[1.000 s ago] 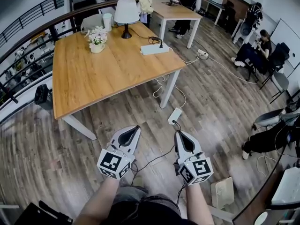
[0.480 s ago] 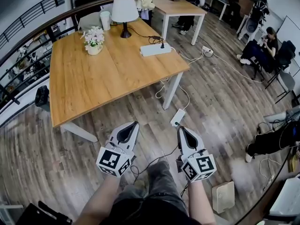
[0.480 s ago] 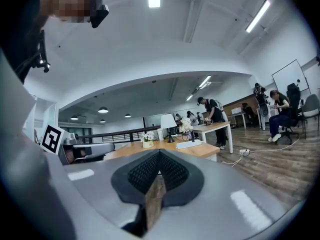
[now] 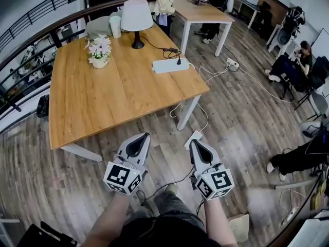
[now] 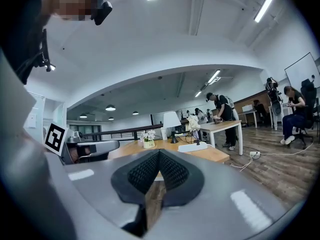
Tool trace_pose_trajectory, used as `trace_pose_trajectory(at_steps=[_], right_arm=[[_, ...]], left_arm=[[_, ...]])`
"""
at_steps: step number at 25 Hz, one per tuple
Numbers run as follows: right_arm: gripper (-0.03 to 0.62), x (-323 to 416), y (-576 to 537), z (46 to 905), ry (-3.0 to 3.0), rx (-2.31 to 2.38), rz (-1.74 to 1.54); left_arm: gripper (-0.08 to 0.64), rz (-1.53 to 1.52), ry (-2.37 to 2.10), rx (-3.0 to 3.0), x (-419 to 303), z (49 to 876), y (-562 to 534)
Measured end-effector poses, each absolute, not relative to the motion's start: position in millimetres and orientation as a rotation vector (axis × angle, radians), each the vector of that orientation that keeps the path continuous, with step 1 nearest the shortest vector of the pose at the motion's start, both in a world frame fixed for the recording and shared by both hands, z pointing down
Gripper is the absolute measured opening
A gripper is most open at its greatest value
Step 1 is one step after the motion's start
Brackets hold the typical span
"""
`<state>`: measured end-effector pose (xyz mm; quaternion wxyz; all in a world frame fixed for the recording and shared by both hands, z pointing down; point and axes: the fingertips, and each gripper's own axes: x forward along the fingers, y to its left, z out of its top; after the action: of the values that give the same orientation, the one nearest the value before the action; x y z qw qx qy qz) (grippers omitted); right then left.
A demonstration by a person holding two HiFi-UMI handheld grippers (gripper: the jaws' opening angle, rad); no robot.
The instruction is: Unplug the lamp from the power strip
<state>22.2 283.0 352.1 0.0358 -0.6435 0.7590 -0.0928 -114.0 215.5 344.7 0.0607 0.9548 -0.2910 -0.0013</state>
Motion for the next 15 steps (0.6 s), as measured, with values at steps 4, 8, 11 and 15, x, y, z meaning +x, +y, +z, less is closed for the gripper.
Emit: trace_pose_trajectory(at_steps=[4, 8, 11, 15], right_arm=[[0.008, 40.3, 266.7, 352.6, 2.366, -1.938, -0.284], [0.008, 61.9, 249.4, 349.1, 2.386, -1.907, -0.264], [0.008, 78.2, 239.6, 348.3, 2.398, -1.885, -0.258], [0.008, 97.9, 230.8, 351.7, 2.408, -1.873, -0.268]], left_arm=[[-0.003, -0.008, -0.94, 2.876, -99.2, 347.1, 199.5], [-0.003, -0.015, -0.982, 2.877, -80.0, 344.6, 184.7], [-0.003, -0.025, -1.009, 2.875, -65.6, 344.9, 175.6], [-0.003, -0.04, -1.035, 2.864, -50.1, 344.8, 165.4]])
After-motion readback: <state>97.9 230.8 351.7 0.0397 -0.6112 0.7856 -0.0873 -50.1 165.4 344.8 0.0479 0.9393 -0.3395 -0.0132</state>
